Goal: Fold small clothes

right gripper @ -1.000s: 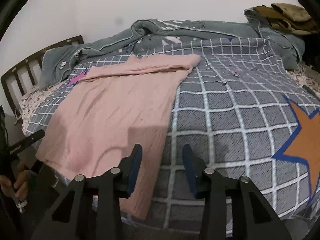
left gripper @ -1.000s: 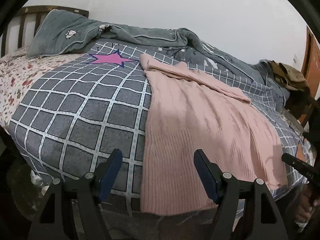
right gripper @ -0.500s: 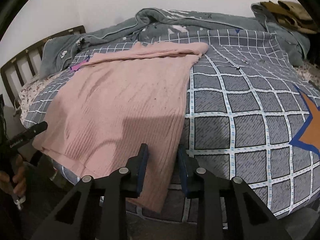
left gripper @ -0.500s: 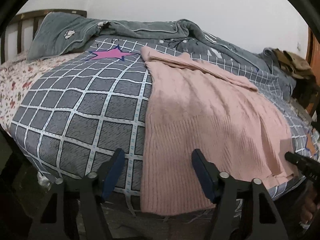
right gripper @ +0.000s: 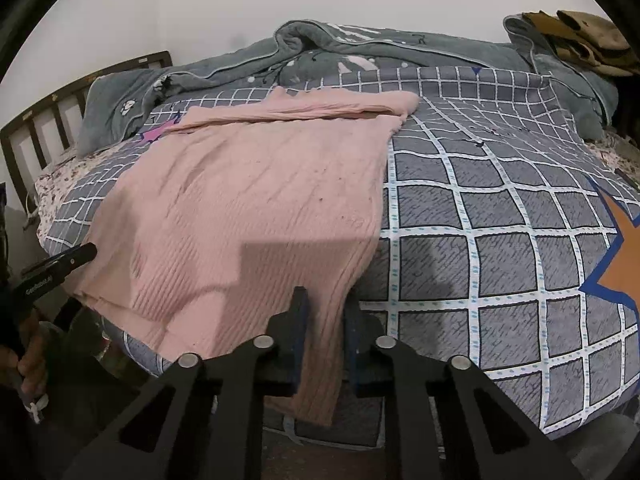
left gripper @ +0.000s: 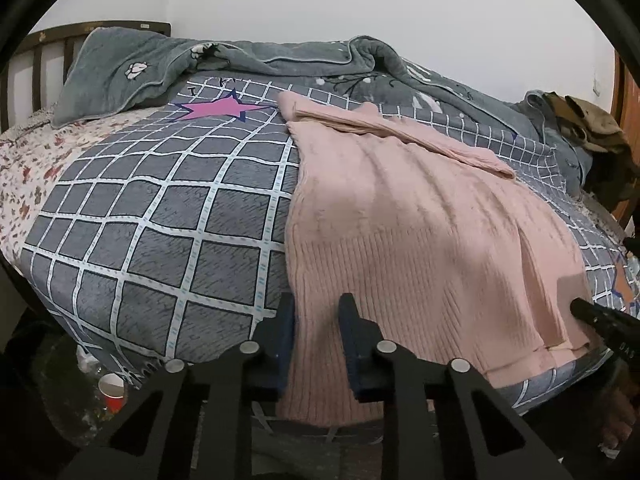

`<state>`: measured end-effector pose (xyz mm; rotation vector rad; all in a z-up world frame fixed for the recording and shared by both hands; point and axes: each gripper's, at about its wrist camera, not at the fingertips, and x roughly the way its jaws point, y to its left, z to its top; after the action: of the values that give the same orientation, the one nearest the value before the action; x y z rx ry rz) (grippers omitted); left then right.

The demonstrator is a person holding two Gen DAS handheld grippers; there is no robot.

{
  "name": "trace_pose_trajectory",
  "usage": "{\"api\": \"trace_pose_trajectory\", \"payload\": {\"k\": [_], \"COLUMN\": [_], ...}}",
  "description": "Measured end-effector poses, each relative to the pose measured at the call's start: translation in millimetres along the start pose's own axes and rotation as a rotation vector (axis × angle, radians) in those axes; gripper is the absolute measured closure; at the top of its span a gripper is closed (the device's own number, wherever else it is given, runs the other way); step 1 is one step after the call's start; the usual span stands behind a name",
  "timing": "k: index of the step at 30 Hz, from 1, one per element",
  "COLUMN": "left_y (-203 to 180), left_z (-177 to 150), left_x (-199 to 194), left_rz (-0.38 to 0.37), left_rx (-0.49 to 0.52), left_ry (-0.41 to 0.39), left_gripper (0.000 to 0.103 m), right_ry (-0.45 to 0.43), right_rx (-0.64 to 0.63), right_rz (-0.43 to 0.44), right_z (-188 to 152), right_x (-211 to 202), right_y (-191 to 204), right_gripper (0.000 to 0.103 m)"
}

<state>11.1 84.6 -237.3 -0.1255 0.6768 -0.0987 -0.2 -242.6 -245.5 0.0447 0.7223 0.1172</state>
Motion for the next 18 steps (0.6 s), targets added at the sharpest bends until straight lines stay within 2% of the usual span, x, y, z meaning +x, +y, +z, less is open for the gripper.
{"api": "trace_pose_trajectory", "payload": {"k": [9,18], "left_y": [4.5,7.2], "left_z": [1.8,3.0], "left_x": [1.3,2.6], "left_rz": [-0.047,-0.066], "left_rx": [-0.026,-0.042], "left_ry": [0.018,0.021], "left_gripper": [0.08,0.078], "right_ry": [0.027,0.022], "right_rx": [0.049,0.033], "right_rz": [0.043,0.043], "right_z": [2.9,2.8], "right_x": [3.5,5.5], "right_y": [-7.2,-1.9], "right_gripper": [0.089,0.082]}}
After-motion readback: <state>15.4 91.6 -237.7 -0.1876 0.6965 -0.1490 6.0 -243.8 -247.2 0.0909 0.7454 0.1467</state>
